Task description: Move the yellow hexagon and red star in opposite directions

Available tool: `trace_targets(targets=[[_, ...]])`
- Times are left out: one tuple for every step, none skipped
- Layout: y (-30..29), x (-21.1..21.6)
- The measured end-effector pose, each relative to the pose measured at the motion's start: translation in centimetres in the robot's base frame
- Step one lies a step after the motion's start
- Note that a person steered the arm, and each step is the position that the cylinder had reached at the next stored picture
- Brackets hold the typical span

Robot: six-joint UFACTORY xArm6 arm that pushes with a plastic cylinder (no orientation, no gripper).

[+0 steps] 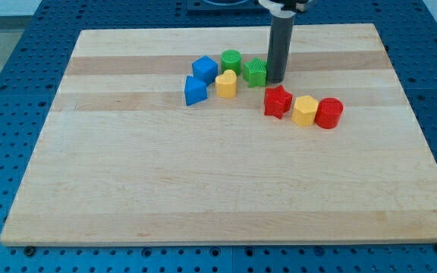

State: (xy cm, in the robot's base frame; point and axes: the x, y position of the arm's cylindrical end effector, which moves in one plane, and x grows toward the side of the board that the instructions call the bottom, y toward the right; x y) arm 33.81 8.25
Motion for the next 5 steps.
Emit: trace_targets(targets=[[2.0,0.1],[3.8,1.6],[4.0,4.8],[4.0,8.4],[4.0,11.4]])
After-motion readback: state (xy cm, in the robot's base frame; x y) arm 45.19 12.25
